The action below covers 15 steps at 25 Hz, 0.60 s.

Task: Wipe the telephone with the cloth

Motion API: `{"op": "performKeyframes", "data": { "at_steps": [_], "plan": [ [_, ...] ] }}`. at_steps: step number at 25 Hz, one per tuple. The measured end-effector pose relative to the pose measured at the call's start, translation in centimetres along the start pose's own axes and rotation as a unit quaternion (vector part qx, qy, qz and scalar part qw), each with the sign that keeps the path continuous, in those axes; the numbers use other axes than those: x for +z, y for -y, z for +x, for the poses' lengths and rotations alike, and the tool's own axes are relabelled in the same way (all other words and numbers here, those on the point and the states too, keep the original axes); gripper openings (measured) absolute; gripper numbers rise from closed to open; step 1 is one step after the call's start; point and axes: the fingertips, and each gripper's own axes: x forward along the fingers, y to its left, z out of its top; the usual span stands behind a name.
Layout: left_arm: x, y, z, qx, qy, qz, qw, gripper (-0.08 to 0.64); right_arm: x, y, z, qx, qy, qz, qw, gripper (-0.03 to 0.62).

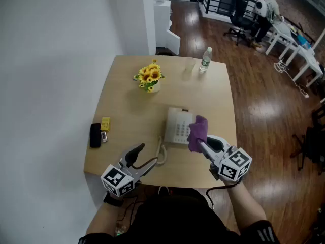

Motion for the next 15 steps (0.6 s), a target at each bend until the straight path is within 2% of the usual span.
{"op": "performKeyframes", "data": {
  "at_steps": [4, 8, 15],
  "plan": [
    [0.1, -1.2, 2.6, 0.006, -0.009, -0.003, 0.9999, 0.288, 0.2, 3.9, 4.7, 0.022, -0.037, -0.021, 0.999, 0.072],
    [0.1, -2.1, 5.0, 0.009, -0.018, -0.006, 0.9998, 0.288, -1.6, 7.8, 9.9, 0.033, -0.086, -0.023, 0.996, 0.072],
    [-0.6, -4.0, 7.2, 0.038, -0.027, -0.019, 0.9987, 0.288, -6.1, 13.7, 19.0, 0.042, -0.200, -0.033, 0.978, 0.072]
  ]
}}
